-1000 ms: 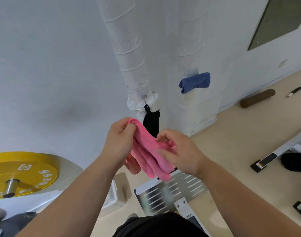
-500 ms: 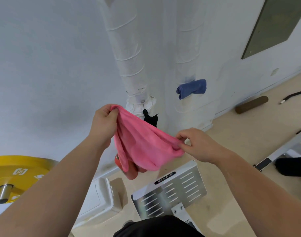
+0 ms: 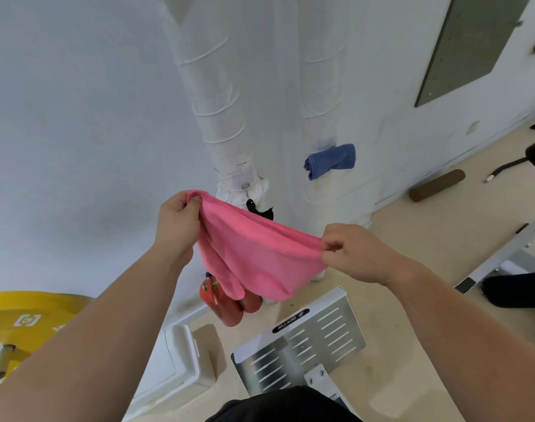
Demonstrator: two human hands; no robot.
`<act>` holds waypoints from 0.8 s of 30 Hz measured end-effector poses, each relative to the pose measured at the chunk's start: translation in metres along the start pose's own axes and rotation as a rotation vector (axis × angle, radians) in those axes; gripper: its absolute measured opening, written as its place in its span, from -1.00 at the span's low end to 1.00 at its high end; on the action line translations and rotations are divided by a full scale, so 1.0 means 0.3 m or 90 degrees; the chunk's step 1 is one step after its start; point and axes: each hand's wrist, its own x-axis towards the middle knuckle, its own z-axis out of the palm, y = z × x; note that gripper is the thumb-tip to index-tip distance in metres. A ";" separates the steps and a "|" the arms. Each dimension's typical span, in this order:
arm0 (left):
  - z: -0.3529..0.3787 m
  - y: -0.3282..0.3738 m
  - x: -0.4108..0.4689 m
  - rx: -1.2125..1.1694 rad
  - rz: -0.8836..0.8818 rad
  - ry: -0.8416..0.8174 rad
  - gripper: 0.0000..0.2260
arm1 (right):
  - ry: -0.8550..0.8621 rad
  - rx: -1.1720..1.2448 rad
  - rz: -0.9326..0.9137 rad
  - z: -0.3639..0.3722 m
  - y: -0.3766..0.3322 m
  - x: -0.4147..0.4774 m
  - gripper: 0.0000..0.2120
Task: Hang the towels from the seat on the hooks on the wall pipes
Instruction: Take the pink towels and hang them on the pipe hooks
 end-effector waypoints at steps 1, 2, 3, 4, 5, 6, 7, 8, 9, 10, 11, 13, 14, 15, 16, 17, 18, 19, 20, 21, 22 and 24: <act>-0.006 -0.009 0.003 0.003 -0.008 0.004 -0.77 | 0.015 0.040 0.000 -0.008 0.001 -0.008 -0.75; -0.014 -0.020 0.005 0.006 -0.016 0.003 -0.78 | 0.030 0.087 0.005 -0.015 0.001 -0.017 -0.70; -0.024 -0.035 0.006 0.011 -0.024 -0.003 -0.79 | 0.052 0.142 0.016 -0.023 -0.001 -0.025 -0.70; -0.035 -0.048 0.003 0.014 -0.033 -0.015 -0.79 | 0.089 0.210 0.030 -0.029 -0.001 -0.030 -0.73; -0.047 -0.061 -0.001 0.018 -0.040 -0.033 -0.80 | 0.137 0.287 0.046 -0.033 0.000 -0.032 -0.76; -0.056 -0.071 -0.010 0.019 -0.047 -0.055 -0.81 | 0.194 0.359 0.066 -0.035 0.008 -0.032 -0.78; -0.062 -0.080 -0.018 0.017 -0.052 -0.078 -0.81 | 0.246 0.407 0.085 -0.038 0.018 -0.031 -0.79; -0.065 -0.085 -0.028 0.009 -0.055 -0.101 -0.81 | 0.286 0.433 0.103 -0.042 0.029 -0.030 -0.78; -0.064 -0.088 -0.039 -0.003 -0.056 -0.119 -0.80 | 0.310 0.442 0.118 -0.047 0.038 -0.029 -0.77; -0.059 -0.085 -0.049 -0.017 -0.055 -0.132 -0.80 | 0.321 0.443 0.132 -0.050 0.047 -0.027 -0.76; -0.055 -0.082 -0.057 -0.029 -0.053 -0.138 -0.80 | 0.324 0.438 0.142 -0.054 0.053 -0.026 -0.77; -0.050 -0.074 -0.061 -0.046 -0.057 -0.135 -0.80 | 0.325 0.426 0.154 -0.060 0.057 -0.025 -0.78; -0.052 -0.069 -0.061 -0.054 -0.063 -0.132 -0.80 | 0.326 0.426 0.155 -0.063 0.057 -0.024 -0.78; -0.056 -0.065 -0.059 -0.062 -0.068 -0.128 -0.80 | 0.327 0.432 0.154 -0.067 0.055 -0.025 -0.77; -0.061 -0.064 -0.056 -0.067 -0.071 -0.127 -0.80 | 0.326 0.437 0.154 -0.071 0.057 -0.025 -0.76; -0.066 -0.064 -0.054 -0.068 -0.072 -0.126 -0.80 | 0.322 0.439 0.155 -0.076 0.058 -0.025 -0.74; -0.069 -0.062 -0.056 -0.067 -0.072 -0.126 -0.80 | 0.313 0.435 0.158 -0.080 0.060 -0.025 -0.70; -0.069 -0.061 -0.059 -0.066 -0.073 -0.122 -0.79 | 0.303 0.429 0.163 -0.082 0.062 -0.024 -0.66; -0.067 -0.059 -0.066 -0.066 -0.073 -0.117 -0.79 | 0.293 0.423 0.173 -0.082 0.062 -0.021 -0.65; -0.063 -0.057 -0.071 -0.065 -0.075 -0.110 -0.79 | 0.285 0.418 0.191 -0.080 0.060 -0.018 -0.66; -0.058 -0.055 -0.077 -0.061 -0.078 -0.103 -0.79 | 0.277 0.418 0.216 -0.077 0.057 -0.014 -0.71; -0.047 -0.056 -0.084 -0.040 -0.091 -0.097 -0.79 | 0.267 0.434 0.275 -0.070 0.040 -0.010 -0.84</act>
